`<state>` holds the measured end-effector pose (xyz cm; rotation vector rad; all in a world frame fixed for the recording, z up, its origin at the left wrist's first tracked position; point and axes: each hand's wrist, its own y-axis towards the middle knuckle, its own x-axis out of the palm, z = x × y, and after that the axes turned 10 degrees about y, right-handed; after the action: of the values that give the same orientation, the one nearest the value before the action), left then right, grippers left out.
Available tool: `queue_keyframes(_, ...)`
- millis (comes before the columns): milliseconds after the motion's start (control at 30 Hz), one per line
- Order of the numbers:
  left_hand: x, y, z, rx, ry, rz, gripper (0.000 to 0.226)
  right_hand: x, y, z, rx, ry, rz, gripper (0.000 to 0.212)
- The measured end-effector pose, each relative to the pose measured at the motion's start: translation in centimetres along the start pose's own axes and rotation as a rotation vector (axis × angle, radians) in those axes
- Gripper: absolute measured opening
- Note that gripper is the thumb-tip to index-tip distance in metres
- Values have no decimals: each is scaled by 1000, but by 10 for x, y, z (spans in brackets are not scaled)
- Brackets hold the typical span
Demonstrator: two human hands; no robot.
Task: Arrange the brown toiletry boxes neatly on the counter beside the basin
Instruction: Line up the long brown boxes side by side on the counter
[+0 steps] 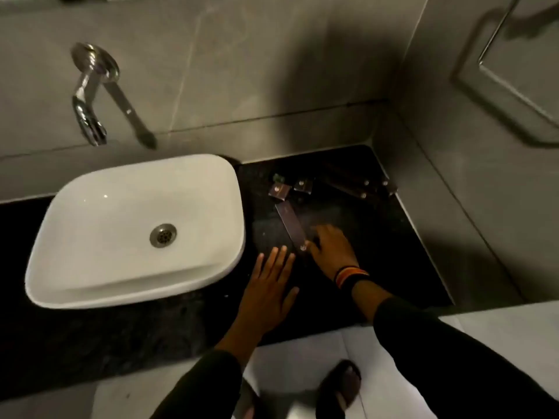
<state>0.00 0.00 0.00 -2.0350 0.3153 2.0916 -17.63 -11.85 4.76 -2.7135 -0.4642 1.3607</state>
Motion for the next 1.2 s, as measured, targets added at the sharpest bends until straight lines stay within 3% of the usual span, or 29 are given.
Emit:
queue_keyframes(100,18,-9,-4,-57,-16,-39,71,12,13,-2,33,54,-15,37)
queue_keyframes(333,46,-15,-19,-38,-69,-59,72,32,34,-14,139,53,-9,60)
queue_keyframes(500,41,-16,-23,34,-100,-26,72,43,-25,-2,182,164,125,59)
queue_keyframes(600,35,-17,-35,178,-16,-116,72,57,-71,9,239,211,224,60)
queue_keyframes(733,30,-21,-63,473,33,-99,72,66,-95,13,302,249,274,62)
queue_keyframes(867,27,-21,-74,558,40,-100,71,72,-108,17,300,273,290,68)
queue_keyframes(1000,27,-20,-74,551,7,-72,70,52,-99,24,279,350,371,66)
queue_keyframes(1100,28,-20,-75,539,-30,-48,69,14,-62,38,228,266,473,50)
queue_keyframes(1200,28,-20,-74,536,-124,-35,69,-29,-3,50,224,180,419,41)
